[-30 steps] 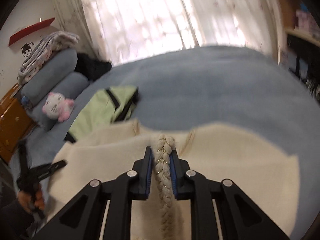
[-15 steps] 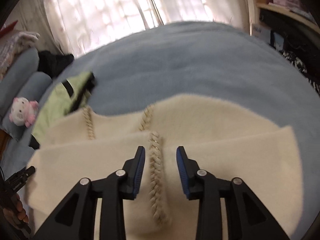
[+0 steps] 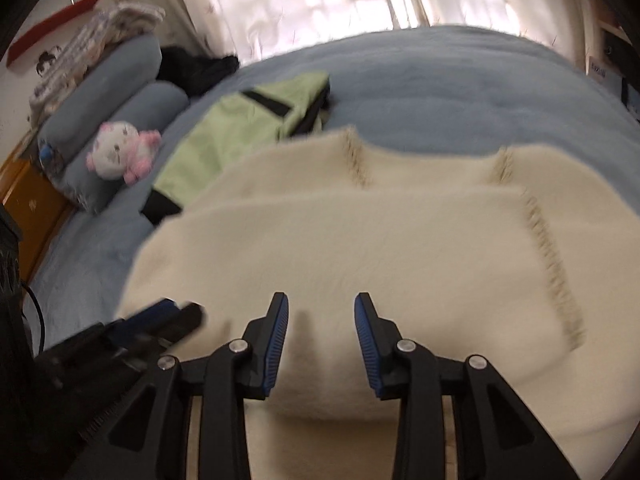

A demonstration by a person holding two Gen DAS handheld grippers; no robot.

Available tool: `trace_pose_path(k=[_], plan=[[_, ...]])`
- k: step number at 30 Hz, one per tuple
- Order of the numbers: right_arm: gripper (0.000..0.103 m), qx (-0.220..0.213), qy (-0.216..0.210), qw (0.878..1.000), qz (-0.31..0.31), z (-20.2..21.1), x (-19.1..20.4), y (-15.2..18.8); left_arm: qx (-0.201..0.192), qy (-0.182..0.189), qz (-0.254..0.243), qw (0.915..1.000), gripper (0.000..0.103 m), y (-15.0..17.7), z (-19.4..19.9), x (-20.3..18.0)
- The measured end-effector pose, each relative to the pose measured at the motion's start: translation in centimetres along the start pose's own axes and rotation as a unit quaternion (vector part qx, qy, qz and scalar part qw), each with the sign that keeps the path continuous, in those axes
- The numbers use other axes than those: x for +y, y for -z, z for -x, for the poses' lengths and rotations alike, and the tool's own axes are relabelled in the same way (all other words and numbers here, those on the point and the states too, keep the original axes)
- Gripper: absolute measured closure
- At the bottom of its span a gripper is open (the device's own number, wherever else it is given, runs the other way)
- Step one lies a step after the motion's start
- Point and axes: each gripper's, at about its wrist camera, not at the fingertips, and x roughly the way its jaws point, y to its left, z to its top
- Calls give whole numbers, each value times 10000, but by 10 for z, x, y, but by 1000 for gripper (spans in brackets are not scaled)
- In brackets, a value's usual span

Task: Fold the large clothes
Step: 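Grasp the braided front edge with the right gripper and fold it inward, then release the cardigan and move both tools back over its hem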

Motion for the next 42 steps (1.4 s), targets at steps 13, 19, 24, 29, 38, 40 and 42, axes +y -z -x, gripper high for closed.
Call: trace_pose_path(k=[13,19,24,29,38,40,42], plan=[[103,-150,935,9949,-345,29,-117,17,-42,-243,338,9991,99,5,-18,65],[100,-119,1193,9924,-264,30,-103,19,46,-394,301,9988,99,0,-16,61],[95,-99,1163,9920,-471,38,-104,20,213,-385,224,9988,93,1,-7,56],[91,-44,791,9937,-787,51,-102,27,245,-347,167,9990,58,5,12,48],[91,-217,572,9949,-799,96,-77,44,-7,-616,-23,9981,50,16,67,38],[91,-269,530,9951,-791,107,-71,46,-73,-690,-41,9976,50,20,85,38],[91,-338,454,9952,-797,121,-65,50,-134,-734,-58,9972,50,24,102,40]])
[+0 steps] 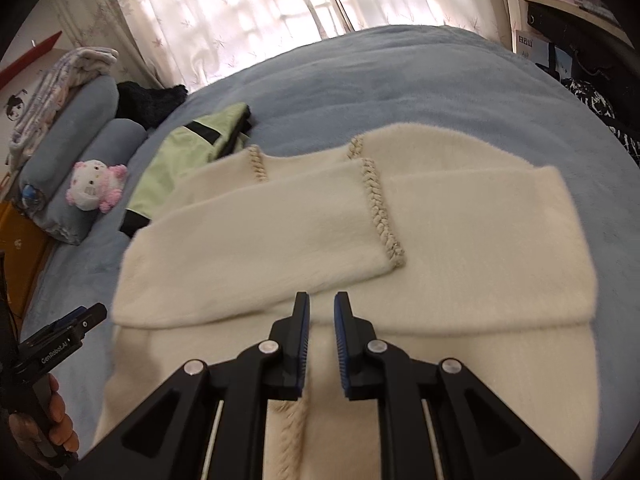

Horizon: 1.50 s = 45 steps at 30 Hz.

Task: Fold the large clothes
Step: 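Release the cardigan and move both tools back over its hem, then grasp the braided hem with both grippers and lift it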

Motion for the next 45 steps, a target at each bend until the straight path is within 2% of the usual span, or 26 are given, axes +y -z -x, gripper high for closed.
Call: trace_pose_path(k=[4,9,12,14,22,32,33,35,37,45], plan=[[90,-147,-122,9998,23,29,8,7,-165,-101,-18,9998,49,9,34,10],[89,-331,-209,9992,71,64,17,18,-404,-165,46,9990,42,24,80,23],[85,-423,-228,9988,98,84,19,26,-497,-152,47,9986,41,36,104,29],[78,-499,-200,9985,141,98,20,35,-547,-143,33,9984,41,44,117,31],[76,-630,-53,9975,312,137,19,68,-640,-15,56,9979,40,83,158,39],[74,-764,5,9968,236,175,4,120,-511,-54,-10,9987,34,142,173,44],[73,-759,1,9968,233,177,0,125,-487,-48,-3,9988,31,147,173,45],[60,-763,42,9968,218,180,-6,138,-435,-26,31,9990,28,160,171,49],[55,-769,62,9968,216,183,-12,148,-343,5,74,9994,28,173,167,53],[55,-511,370,9979,160,190,-48,185,98,424,89,9990,28,214,145,68]])
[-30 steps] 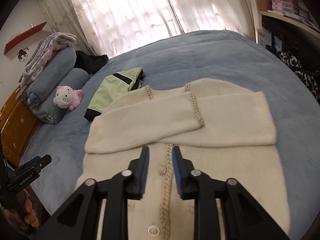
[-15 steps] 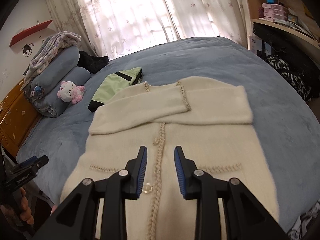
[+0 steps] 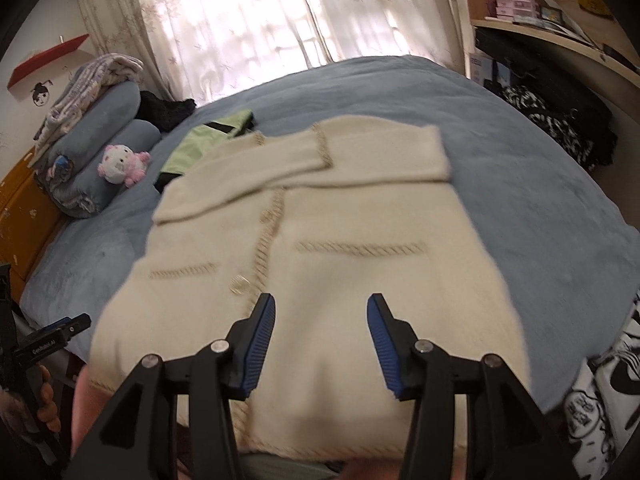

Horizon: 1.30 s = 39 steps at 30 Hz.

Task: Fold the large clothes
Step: 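Grasp the braided hem with both grippers and lift it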

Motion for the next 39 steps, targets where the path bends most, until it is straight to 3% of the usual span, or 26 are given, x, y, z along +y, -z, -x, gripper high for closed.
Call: trace_pose_path(k=[5,11,17,20,25,27,37,38,39], plan=[[55,88,394,9991,-97,8,-45,16,343,483,82,9982,28,21,-24,21],[55,355,785,9947,-565,5,-109,38,614,678,323,9953,28,36,-52,38],[55,616,267,9908,-1179,-14,-150,55,591,848,299,9942,16,37,-63,36],[57,597,-79,9910,-1192,-18,-151,53,562,912,263,9939,15,37,-65,35],[81,830,-819,9897,-830,-22,-137,52,499,968,162,9939,19,38,-64,31],[81,913,-846,9894,-754,-26,-133,52,494,1012,112,9936,24,40,-62,29],[87,1033,-645,9900,-712,-40,-118,53,682,1310,46,9890,22,41,-72,32],[88,1023,-630,9901,-723,-39,-117,54,695,1313,67,9889,26,41,-71,32],[88,1005,-602,9906,-708,-39,-116,53,712,1334,88,9885,39,41,-70,31]])
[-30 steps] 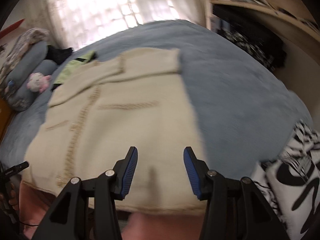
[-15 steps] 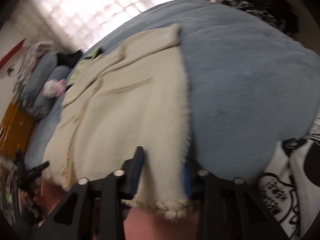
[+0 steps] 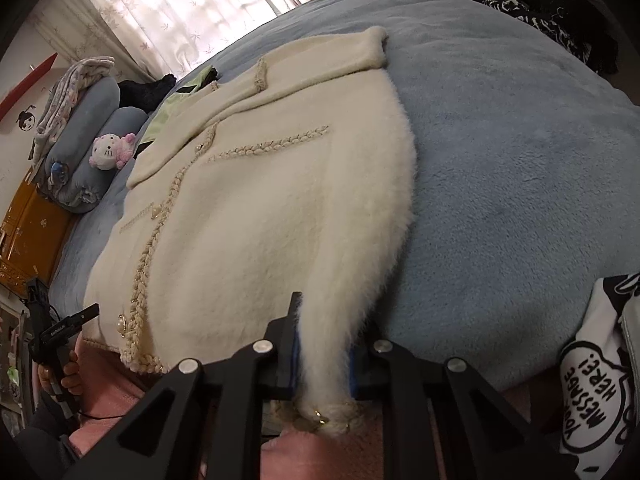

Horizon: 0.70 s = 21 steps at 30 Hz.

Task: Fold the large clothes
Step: 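Grasp the braided hem with both grippers and lift it, then fold the held hem up over the cardigan toward the collar with both grippers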

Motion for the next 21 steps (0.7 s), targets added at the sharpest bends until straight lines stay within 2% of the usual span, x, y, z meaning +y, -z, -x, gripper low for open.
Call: trace_pose_path(k=[1,3,9,15,21], plan=[[88,-26,28,10000,16,1,2,0,26,53,33,10000,46,1,1,-1],[89,-97,102,9999,46,4,6,0,108,53,105,9999,87,1,4,-4],[91,-525,10,9986,66,26,18,-4,157,-115,232,9995,94,-3,21,-21],[92,-1053,-216,9940,224,70,35,-13,-328,307,242,9987,96,-10,76,-45],[93,-1320,-517,9893,343,107,49,-18,-774,746,594,9924,99,-16,130,-49]])
